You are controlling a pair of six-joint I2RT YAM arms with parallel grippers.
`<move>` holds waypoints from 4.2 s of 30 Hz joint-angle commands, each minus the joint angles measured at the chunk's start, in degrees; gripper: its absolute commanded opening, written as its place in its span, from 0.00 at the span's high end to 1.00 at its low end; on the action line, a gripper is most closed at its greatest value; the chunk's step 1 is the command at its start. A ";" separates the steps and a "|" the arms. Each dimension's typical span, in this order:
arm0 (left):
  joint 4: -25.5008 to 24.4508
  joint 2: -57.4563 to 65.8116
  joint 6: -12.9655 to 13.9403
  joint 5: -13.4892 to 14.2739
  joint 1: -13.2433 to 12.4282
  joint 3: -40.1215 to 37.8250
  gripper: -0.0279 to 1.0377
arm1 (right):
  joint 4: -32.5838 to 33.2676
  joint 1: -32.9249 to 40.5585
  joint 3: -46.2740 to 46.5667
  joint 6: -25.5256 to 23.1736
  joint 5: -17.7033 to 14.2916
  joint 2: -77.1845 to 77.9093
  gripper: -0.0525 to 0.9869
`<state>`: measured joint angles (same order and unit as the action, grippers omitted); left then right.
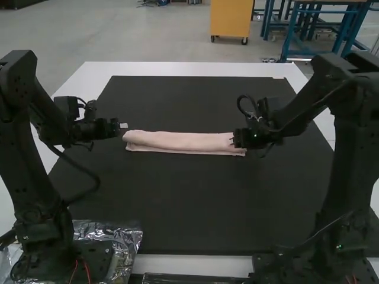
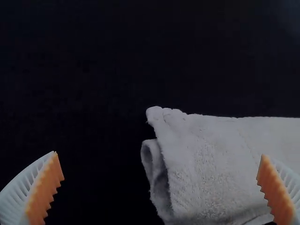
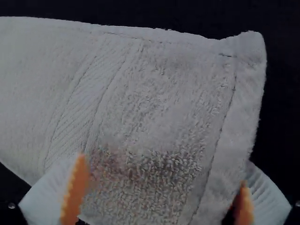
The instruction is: Fold the towel.
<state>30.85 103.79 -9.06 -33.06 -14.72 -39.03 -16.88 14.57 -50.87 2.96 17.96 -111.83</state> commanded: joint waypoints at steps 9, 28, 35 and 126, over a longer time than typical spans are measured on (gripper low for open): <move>-0.27 -2.80 4.31 0.80 -0.40 -0.96 0.06 | 0.36 -4.20 1.21 0.99 1.56 3.11 0.97; 0.00 -2.80 12.40 9.68 -0.31 -2.11 0.06 | 7.22 3.89 -5.82 2.40 0.50 9.79 0.97; 1.14 -2.80 12.14 9.94 -0.13 -1.84 0.06 | 6.60 12.33 -9.95 -0.15 -0.55 5.31 0.97; 6.06 -26.18 5.98 16.62 12.26 -3.16 0.06 | -23.63 19.27 -21.64 -9.82 12.02 -22.11 0.97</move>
<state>37.06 82.02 -1.37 -18.06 -4.60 -39.22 -40.29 34.59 -73.14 -5.21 29.02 -136.46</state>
